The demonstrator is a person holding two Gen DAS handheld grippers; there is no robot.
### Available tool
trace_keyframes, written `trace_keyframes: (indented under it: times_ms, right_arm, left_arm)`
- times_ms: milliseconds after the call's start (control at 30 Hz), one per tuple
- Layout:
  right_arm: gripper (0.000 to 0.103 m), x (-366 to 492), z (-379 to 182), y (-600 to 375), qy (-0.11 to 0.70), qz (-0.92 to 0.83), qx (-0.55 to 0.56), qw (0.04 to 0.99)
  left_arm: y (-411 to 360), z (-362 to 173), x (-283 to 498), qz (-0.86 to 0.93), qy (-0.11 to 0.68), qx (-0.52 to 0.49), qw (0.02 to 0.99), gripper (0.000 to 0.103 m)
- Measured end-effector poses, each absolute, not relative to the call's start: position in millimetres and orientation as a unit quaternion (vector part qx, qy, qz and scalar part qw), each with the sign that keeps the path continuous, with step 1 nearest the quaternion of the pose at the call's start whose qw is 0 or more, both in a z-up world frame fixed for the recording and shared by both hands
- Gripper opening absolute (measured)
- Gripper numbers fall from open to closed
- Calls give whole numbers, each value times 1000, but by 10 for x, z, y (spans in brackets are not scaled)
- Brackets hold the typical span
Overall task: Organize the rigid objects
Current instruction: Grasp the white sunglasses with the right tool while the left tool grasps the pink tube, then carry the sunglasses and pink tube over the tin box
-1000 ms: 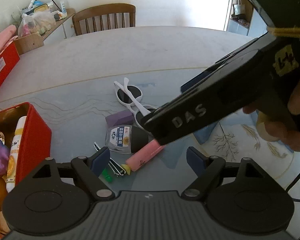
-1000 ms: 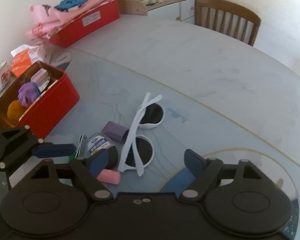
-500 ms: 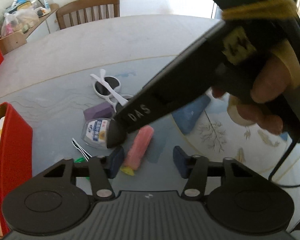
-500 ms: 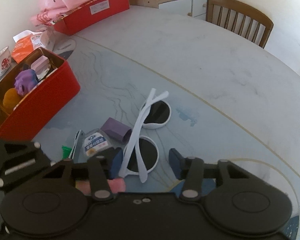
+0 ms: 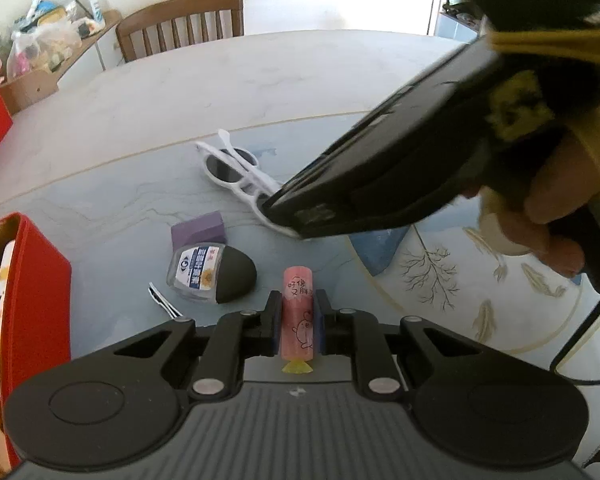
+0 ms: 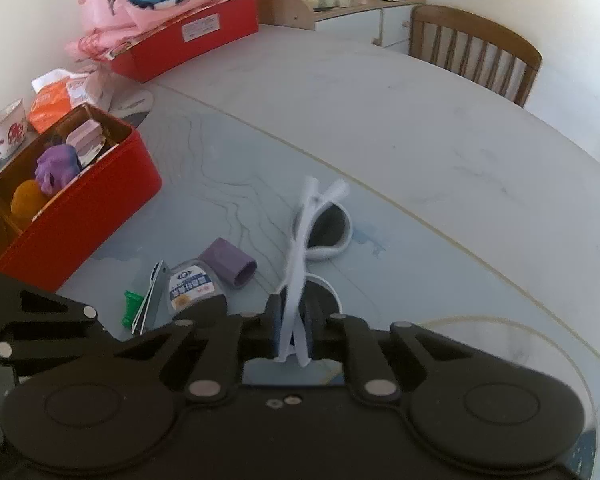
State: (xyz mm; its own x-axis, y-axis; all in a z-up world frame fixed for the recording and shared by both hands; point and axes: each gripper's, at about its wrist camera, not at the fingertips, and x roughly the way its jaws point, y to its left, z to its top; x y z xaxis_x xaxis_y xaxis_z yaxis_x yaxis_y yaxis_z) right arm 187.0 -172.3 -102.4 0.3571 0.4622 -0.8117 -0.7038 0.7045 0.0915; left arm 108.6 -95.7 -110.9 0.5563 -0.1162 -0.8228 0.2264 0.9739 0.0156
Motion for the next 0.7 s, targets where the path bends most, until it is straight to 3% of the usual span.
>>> trace_keyframes:
  times_ms: [700]
  right_arm:
    - [2, 1346, -571, -2234, 404, 331, -62, 850]
  left_arm:
    - [-544, -780, 930, -52, 458, -15, 887, 15]
